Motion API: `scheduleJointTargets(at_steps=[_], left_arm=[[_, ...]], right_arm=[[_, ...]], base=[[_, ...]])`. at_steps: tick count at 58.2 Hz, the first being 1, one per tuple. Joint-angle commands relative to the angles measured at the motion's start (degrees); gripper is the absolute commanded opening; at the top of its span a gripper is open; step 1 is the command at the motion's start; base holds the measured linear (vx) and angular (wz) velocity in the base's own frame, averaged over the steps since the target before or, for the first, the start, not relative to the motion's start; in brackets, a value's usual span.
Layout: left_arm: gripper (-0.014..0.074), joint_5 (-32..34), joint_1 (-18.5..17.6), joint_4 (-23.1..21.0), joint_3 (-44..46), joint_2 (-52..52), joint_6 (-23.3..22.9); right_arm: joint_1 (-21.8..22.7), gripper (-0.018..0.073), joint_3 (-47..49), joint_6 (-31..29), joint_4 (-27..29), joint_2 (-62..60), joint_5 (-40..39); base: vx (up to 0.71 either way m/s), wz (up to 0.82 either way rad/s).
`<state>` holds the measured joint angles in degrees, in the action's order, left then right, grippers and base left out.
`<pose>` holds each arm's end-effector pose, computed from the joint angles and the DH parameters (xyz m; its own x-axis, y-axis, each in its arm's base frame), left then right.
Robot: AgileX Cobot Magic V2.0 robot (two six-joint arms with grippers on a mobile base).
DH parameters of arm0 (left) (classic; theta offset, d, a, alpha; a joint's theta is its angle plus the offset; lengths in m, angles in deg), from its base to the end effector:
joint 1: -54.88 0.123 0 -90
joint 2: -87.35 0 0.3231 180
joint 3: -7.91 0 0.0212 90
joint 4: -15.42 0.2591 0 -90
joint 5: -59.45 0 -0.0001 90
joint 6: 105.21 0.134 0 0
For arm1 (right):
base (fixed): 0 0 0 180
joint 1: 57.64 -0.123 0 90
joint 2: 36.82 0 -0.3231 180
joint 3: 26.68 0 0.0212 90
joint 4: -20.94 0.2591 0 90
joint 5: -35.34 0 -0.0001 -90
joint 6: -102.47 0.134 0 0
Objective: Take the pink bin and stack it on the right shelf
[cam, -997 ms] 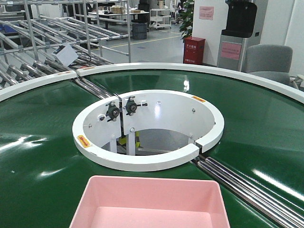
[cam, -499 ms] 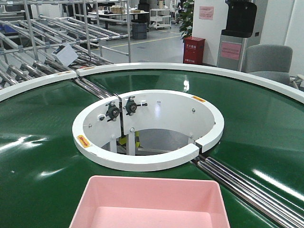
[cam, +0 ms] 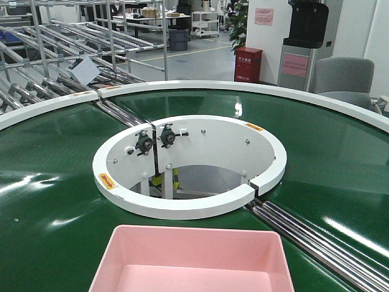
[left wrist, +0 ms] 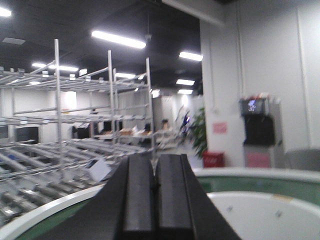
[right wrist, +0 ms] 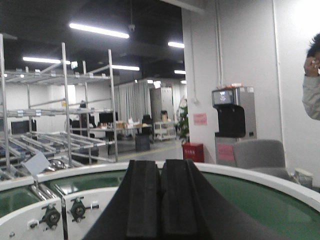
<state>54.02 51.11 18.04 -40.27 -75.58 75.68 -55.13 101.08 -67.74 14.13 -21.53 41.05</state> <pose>0.0440 -0.0023 0.3898 0.3334 0.0392 -0.9420 0.0414 0.9976 0.0562 0.0478 -0.0037 0.3655 0.2913 0.0399 -0.9558 0.0398 0.9978 0.0537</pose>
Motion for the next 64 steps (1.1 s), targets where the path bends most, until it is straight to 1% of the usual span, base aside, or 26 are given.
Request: scheduleJointTargets(at_steps=[1,6,11,15,18,20,26,30,33,35,37,41,45,48,52,54,59,64], left_arm=[[-0.0004,-4.39,0.21,0.3,6.36,7.39,3.76],[0.0,-5.57,0.21,0.23,7.52,12.1,3.52],[0.0021,-8.74,0.21,0.16,7.52,16.26,3.52],[0.0064,-11.35,0.21,0.12,7.52,19.49,3.52],[0.0103,-12.78,0.21,0.12,7.52,21.79,3.52],[0.0149,-13.28,0.21,0.12,7.52,23.4,3.45],[0.0267,-12.74,0.21,0.12,7.52,27.18,3.45],[0.0353,-12.61,0.21,0.12,7.52,30.0,3.45],[0.0398,-12.61,0.21,0.12,7.52,31.76,3.45],[0.0419,-12.47,0.15,0.02,7.52,33.21,3.11],[0.0438,-12.25,0.15,-0.72,7.52,34.52,2.33],[0.0458,-11.52,0.15,-2.62,7.52,37.1,1.56],[0.0462,-11.52,-0.27,-5.72,7.58,39.72,1.67],[0.0462,-11.69,-1.09,-8.7,7.89,41.96,1.88],[0.0462,-13.22,-2.82,-11.82,9.94,45.7,4.44],[0.0462,-14.06,-3.72,-13.05,11.38,47.59,6.22],[0.0462,-16.6,-5.76,-16.19,16.3,52.98,9.41],[0.0462,-19.97,-7.48,-18.41,22.26,58.93,10.77]], right_arm=[[0.38,-0.0011,6.35,-0.2,-0.38,6.35,2.13],[0.38,-0.0007,7.77,-0.2,-0.38,11.61,2.86],[0.38,0.0006,7.77,-0.2,-0.33,15.91,3.16],[0.38,0.0029,7.77,-0.22,-0.33,18.92,3.35],[0.38,0.0062,7.77,-0.75,-0.33,21.0,3.24],[0.38,0.0089,7.77,-1.25,-0.33,22.17,3.24],[0.38,0.0221,7.77,-1.74,-0.33,26.36,3.52],[0.38,0.0328,7.77,-1.74,-0.33,28.57,3.52],[0.38,0.0403,7.77,-1.69,-0.33,30.47,3.07],[0.38,0.0461,7.77,-1.69,-0.33,32.13,2.49],[0.38,0.0495,7.64,-1.33,-0.04,33.29,2.57],[0.38,0.054,7.64,0.52,3.9,35.42,3.79],[0.08,0.0542,8.64,-1.32,5.86,38.79,7.74],[-1.46,0.0531,11.03,-5.13,6.81,42.74,13.33],[-4.7,0.0517,14.66,-10.1,8.58,48.16,18.43],[-6.21,0.0511,16.65,-11.1,9.58,50.75,20.0],[-9.3,0.0503,21.86,-10.46,12.09,57.13,22.36],[-12.06,0.0501,27.38,-10.28,13.78,64.56,24.97]], base=[[0.0,0.0],[0.0,0.0],[0.0,0.0],[0.0,0.0],[0.0,0.0],[0.0,0.0],[0.0,0.0],[0.0,0.0],[0.0,0.0],[0.0,0.0],[0.0,0.0],[0.0,0.0],[0.0,0.0],[0.0,0.0],[0.0,0.0],[0.0,0.0],[0.0,0.0],[0.0,0.0]])
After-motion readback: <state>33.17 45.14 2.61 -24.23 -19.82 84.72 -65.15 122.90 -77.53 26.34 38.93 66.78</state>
